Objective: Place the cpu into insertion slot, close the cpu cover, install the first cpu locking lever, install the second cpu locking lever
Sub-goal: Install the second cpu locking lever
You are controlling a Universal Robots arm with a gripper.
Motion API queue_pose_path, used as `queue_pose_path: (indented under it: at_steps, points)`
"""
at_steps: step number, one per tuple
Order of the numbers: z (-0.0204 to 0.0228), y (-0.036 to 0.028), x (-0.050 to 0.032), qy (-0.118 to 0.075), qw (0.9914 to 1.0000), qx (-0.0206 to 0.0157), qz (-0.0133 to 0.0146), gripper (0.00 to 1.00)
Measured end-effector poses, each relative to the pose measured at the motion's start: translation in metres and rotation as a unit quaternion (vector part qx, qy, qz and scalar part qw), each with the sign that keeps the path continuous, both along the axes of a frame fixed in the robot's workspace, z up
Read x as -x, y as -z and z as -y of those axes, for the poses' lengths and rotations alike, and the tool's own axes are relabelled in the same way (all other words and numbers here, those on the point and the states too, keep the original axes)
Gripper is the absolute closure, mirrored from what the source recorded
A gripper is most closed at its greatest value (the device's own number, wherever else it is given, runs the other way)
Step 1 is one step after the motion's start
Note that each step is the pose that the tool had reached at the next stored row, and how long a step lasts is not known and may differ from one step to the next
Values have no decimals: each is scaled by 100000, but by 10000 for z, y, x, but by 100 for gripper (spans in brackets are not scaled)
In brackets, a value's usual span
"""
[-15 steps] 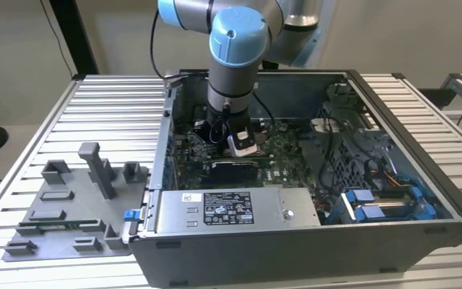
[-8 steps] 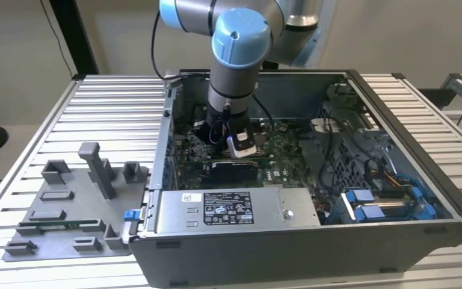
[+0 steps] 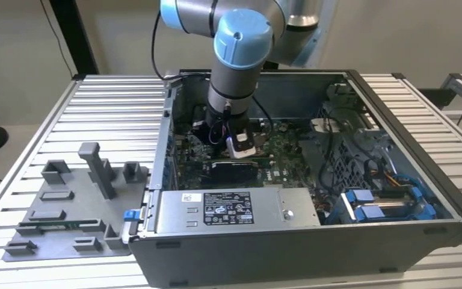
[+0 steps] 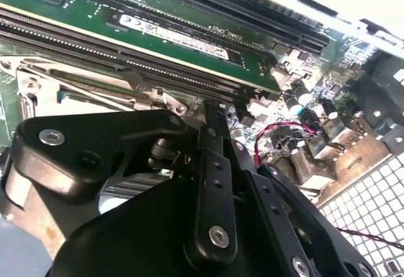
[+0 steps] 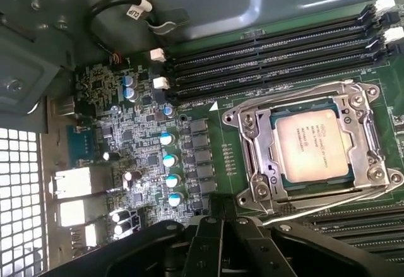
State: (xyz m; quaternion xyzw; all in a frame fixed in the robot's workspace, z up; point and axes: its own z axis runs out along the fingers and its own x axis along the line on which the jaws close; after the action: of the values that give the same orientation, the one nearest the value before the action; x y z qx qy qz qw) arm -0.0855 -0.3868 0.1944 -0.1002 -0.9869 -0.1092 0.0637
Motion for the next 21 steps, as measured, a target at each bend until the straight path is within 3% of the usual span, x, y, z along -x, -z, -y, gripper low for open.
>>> queue_pose_path:
  at_steps: [1,14,16,18,20,21]
  points:
    - [-1,-33,1,15,100000,-137,14,100]
    - [1,-627,-2,-14,100000,-114,26,100]
    - [34,-722,-20,-105,100000,-109,69,100]
    - [61,-766,-28,-208,100000,-100,143,100]
    - [78,-790,-31,-294,99999,132,228,100]
    - [79,-790,-32,-325,99998,382,454,100]
